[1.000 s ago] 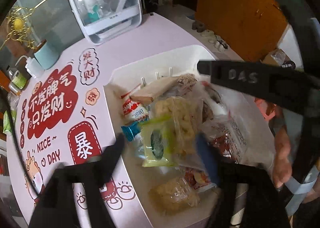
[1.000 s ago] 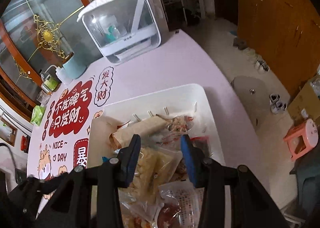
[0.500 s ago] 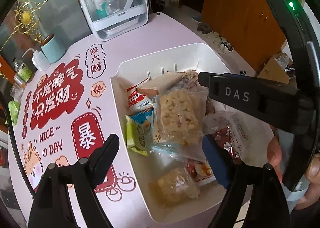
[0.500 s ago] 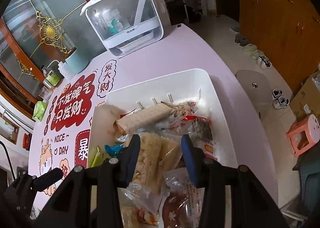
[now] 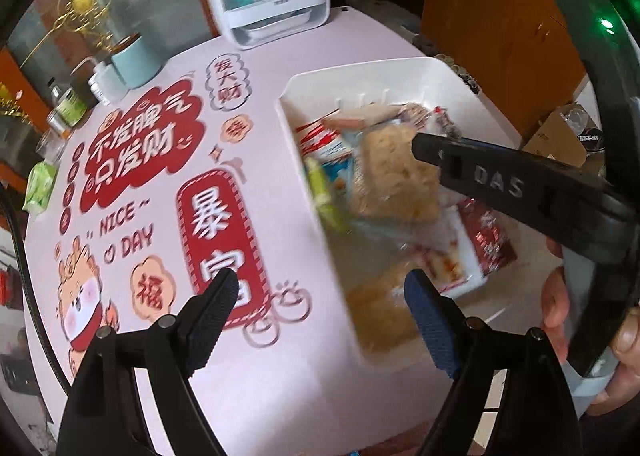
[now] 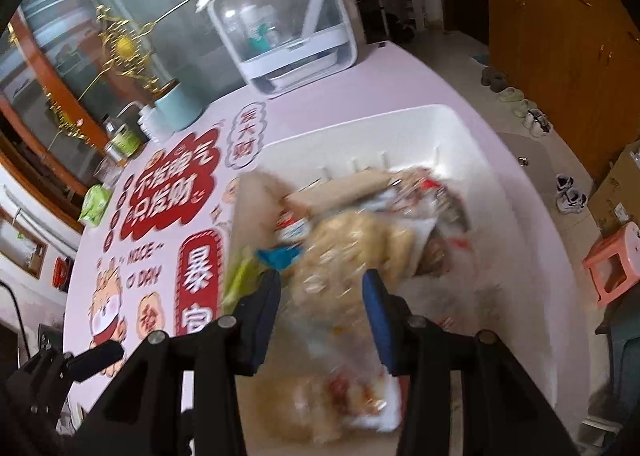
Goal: Organize snacks
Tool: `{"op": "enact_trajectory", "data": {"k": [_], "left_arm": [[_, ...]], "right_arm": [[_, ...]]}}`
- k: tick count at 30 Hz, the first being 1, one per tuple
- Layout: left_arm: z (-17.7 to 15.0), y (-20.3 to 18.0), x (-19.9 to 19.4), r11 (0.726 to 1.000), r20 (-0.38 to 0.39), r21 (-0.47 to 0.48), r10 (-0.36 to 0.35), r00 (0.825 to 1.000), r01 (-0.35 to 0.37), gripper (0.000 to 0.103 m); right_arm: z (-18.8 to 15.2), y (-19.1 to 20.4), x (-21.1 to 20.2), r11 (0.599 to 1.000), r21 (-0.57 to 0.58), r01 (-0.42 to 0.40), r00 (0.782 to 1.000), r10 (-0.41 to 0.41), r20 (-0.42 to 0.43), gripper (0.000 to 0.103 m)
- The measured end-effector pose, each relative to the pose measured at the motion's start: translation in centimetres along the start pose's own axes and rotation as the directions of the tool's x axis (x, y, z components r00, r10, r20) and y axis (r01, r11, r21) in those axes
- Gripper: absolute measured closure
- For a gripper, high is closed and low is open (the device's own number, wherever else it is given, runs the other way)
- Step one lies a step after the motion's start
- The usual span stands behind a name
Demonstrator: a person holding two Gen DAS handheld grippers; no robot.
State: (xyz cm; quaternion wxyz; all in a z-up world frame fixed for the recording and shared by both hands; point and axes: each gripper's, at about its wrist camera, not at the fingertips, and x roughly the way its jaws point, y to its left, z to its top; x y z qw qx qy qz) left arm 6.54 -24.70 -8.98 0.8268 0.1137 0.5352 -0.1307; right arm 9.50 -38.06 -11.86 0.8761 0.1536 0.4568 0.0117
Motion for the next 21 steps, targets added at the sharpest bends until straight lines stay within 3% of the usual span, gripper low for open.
{"op": "enact_trajectory", "data": {"k": [10,21], "left_arm": [[-3.5,8.2,-4.8,0.997,0.060,-0.083,0.011,0.998,-0.006,0.019],[-7.5,17.5,-10.0,0.962,0.141,-0.245,0.162,0.977,-0.124,0.019]], "right_arm": [[-3.3,8.9,-4.7,0.998,-0.067,-0.022,0.999,0.025,0.046,0.060],[-6.7,17.9,-7.4,0.987,-0.149,-0.059,0.996,0.067,0.053,0.060]]}}
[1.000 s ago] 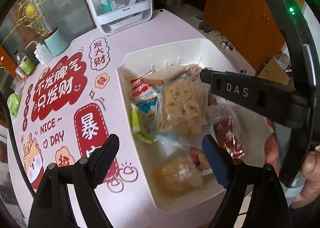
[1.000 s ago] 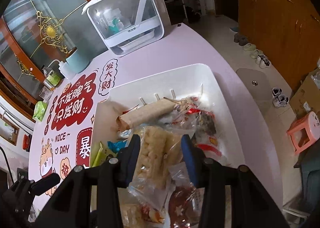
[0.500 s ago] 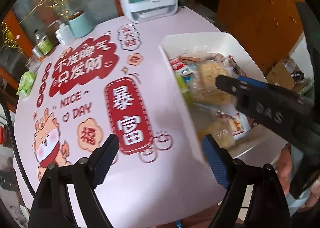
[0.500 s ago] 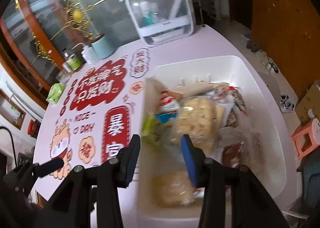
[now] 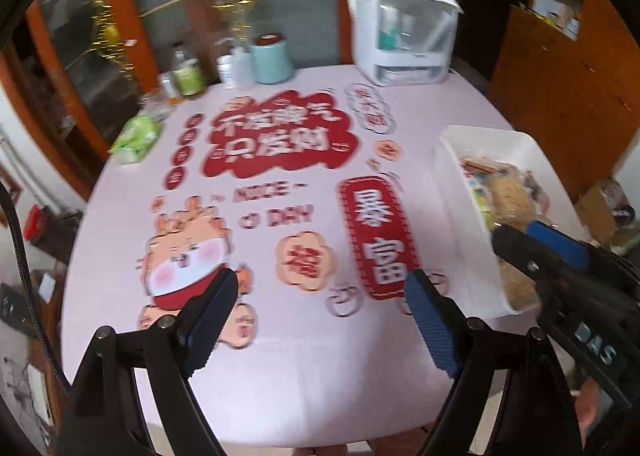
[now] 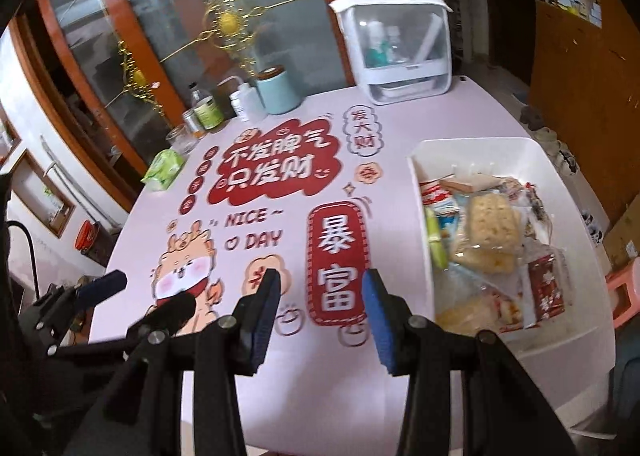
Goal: Organize snacks
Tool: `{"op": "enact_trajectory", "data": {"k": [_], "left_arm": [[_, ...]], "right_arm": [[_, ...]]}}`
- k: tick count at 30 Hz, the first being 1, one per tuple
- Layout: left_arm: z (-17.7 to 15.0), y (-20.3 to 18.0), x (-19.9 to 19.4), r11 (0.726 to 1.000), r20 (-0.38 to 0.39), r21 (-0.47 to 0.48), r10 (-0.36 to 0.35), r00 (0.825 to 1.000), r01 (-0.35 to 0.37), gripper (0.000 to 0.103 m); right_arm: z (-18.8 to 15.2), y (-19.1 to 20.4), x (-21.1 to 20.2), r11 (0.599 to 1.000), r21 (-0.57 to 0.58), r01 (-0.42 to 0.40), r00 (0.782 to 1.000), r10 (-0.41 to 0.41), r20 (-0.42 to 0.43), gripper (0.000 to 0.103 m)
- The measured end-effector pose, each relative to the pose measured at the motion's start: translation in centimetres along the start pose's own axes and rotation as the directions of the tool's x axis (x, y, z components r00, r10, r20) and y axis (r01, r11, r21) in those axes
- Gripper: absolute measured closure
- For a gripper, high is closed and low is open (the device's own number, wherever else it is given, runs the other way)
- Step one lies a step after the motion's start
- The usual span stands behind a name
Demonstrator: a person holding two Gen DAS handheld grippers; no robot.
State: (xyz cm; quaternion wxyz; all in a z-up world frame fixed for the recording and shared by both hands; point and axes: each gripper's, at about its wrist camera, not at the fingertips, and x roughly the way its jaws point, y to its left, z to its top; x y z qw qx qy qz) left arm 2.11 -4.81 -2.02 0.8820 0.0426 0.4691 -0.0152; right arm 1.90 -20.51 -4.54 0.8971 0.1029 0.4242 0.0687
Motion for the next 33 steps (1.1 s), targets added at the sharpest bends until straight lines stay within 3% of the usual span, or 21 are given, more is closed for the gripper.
{"op": "enact_trajectory", "data": {"k": [6,10,26,33], "left_arm": [[-0.5,3.2,-0.9,0.996,0.025,-0.088,0.014,1.000,-0.012,0.018],[-1.1,3.3,-1.2,0.994,0.023,-0.112,-0.001,1.000,0.004,0.018],[-1.5,-2.9,-2.2,0.999,0.044,-0.054,-0.005,0.999,0.007,0.018],[-1.3,-4.0,-2.0,0.997,0.041,-0.082,0.017,0.999,-0.014,0.018]], "right_arm": [[-1.0,2.4,-1.3,0.999,-0.043,0.032,0.999,-0.031,0.015,0.060],[-1.2,2.5,-2.3,0.997,-0.050,0.061,0.998,-0.060,0.030,0.060],[-2.0,-2.0,-5.1,0.994,-0.045,0.100,0.994,-0.098,0.046,0.060],[-1.6,-2.8,-5.1,0.994,-0.070,0.088,0.995,-0.084,0.052,0.060]]}}
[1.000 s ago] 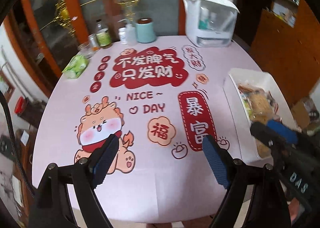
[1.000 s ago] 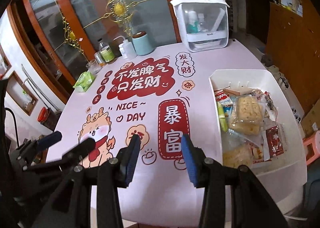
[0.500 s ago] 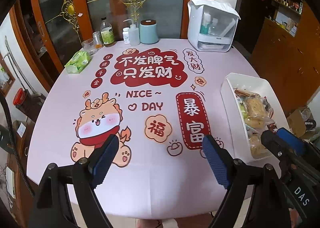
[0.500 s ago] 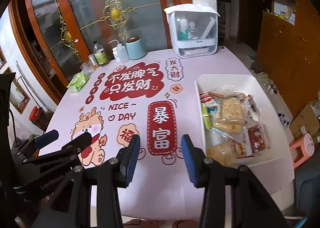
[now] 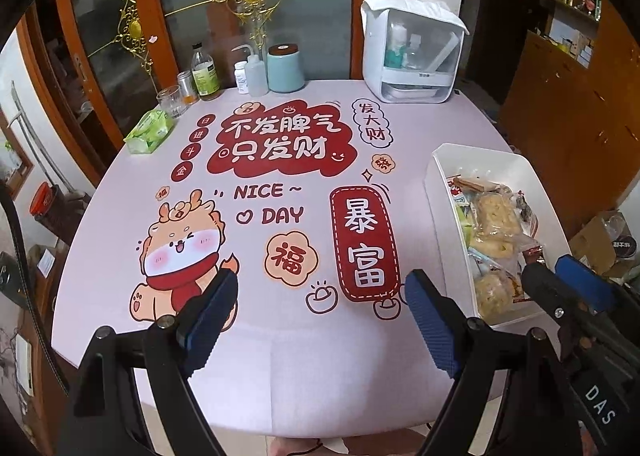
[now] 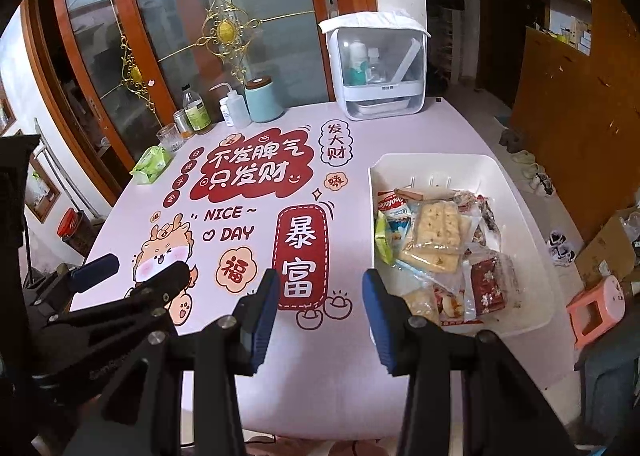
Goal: Organize snacks
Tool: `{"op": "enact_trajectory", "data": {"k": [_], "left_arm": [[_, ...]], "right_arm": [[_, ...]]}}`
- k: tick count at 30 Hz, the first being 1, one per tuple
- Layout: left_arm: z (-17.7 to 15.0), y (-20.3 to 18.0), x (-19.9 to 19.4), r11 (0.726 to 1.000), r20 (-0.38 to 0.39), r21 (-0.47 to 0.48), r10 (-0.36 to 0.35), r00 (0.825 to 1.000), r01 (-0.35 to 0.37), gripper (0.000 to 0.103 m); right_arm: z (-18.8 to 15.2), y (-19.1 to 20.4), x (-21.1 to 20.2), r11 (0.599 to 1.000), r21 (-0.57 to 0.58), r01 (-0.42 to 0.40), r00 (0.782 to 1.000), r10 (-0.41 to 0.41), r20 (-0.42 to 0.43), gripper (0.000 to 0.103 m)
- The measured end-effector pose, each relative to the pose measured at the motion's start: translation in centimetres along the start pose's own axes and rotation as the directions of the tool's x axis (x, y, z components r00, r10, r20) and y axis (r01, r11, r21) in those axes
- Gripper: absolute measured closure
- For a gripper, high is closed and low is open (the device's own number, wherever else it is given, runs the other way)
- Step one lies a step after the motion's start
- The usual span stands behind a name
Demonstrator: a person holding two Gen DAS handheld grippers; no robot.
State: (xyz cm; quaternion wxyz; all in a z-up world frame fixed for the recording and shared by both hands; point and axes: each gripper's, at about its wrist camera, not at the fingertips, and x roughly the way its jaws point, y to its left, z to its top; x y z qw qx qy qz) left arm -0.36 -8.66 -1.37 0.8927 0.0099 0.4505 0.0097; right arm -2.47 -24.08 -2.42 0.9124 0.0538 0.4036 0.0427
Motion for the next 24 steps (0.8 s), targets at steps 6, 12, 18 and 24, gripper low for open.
{"op": "enact_trajectory", "data": {"k": [6,12,18,24], "left_arm": [[0.12,0.02,0.29,1.000,-0.004,-0.020,0.013,1.000,-0.013,0.018],[0.22,-0.16,0.33,1.000,-0.003,-0.023,0.021,1.000,-0.021,0.018],[0.22,-0.08,0.35,1.000,-0.005,-0.019,0.016,1.000,-0.016,0.018],[0.01,-0.29,0.45,1.000,-0.010,-0.020,0.019,1.000,-0.019,0.018]], "right_arm": [[0.08,0.12,0.19,0.999,-0.028,-0.017,1.000,0.016,-0.007,0.060],[0.38,-0.03,0.22,0.999,-0.031,-0.017,1.000,0.017,0.003,0.060],[0.29,-0.32,0.57,1.000,-0.018,-0.020,1.000,0.020,-0.011,0.060],[0.09,-0.64,0.73,0.999,-0.014,-0.030,0.999,0.030,-0.016,0.060]]}}
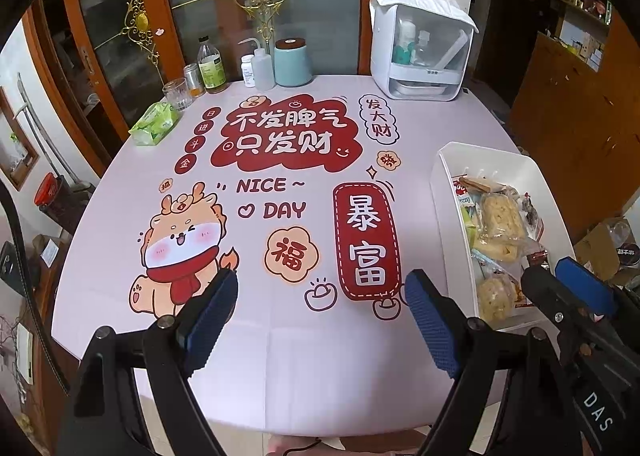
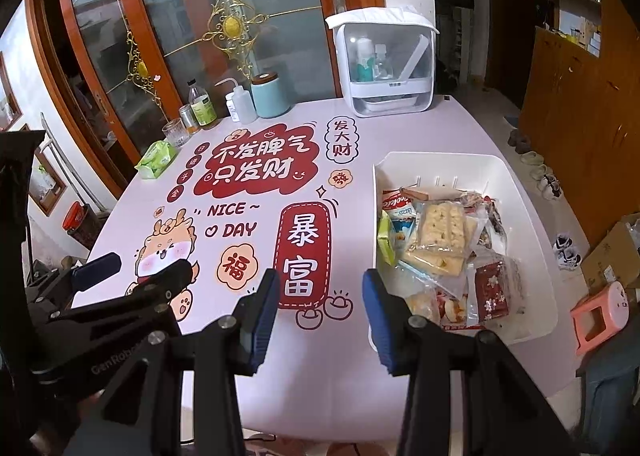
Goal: Organize snacks
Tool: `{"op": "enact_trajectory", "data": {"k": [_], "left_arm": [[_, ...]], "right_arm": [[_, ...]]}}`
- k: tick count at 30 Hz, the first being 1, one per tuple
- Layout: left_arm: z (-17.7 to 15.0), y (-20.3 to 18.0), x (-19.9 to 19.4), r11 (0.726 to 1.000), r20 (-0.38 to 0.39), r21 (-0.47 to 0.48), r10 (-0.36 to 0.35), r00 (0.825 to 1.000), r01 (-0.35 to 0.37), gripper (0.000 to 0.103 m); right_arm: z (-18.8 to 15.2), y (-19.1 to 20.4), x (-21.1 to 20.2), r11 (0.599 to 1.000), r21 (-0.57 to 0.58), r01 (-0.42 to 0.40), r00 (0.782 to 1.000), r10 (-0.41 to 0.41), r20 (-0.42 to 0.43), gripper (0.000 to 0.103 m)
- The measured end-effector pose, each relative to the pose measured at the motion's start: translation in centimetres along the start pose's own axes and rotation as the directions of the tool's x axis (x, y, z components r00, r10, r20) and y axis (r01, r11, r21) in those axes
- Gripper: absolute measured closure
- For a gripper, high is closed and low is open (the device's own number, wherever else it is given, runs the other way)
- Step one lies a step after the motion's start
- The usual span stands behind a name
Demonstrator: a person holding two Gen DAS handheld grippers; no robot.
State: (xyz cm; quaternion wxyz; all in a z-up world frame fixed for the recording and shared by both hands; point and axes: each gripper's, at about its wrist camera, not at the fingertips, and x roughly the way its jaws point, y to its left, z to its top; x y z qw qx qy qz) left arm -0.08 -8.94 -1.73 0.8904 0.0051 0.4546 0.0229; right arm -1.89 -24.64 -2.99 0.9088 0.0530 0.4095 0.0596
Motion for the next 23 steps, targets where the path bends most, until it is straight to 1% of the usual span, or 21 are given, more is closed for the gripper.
{"op": "enact_trajectory", "data": {"k": [6,11,23], "left_arm": [[-0.1,0.0,0.0,1.000,-0.001,0.003,-0.002,1.000,0.002,0.018],[-0.8,-0.8,0.0,1.000,-0.003,0.003,0.003,1.000,-0.003,0.018],[-0.9,-1.3,-0.1,1.000,-0.004,0.004,0.009,1.000,-0.009,0.018]], "right_arm": [[-0.1,-0.1,-0.1,1.000,0.002,-0.002,1.000,0.002,0.000,0.060],[-0.1,-0.2,-0.1,1.000,0.003,-0.003,1.000,0.003,-0.002,0.060],[-0.6,-0.7,-0.2,1.000,0.009,-0.011,1.000,0.011,0.009,0.060]]}}
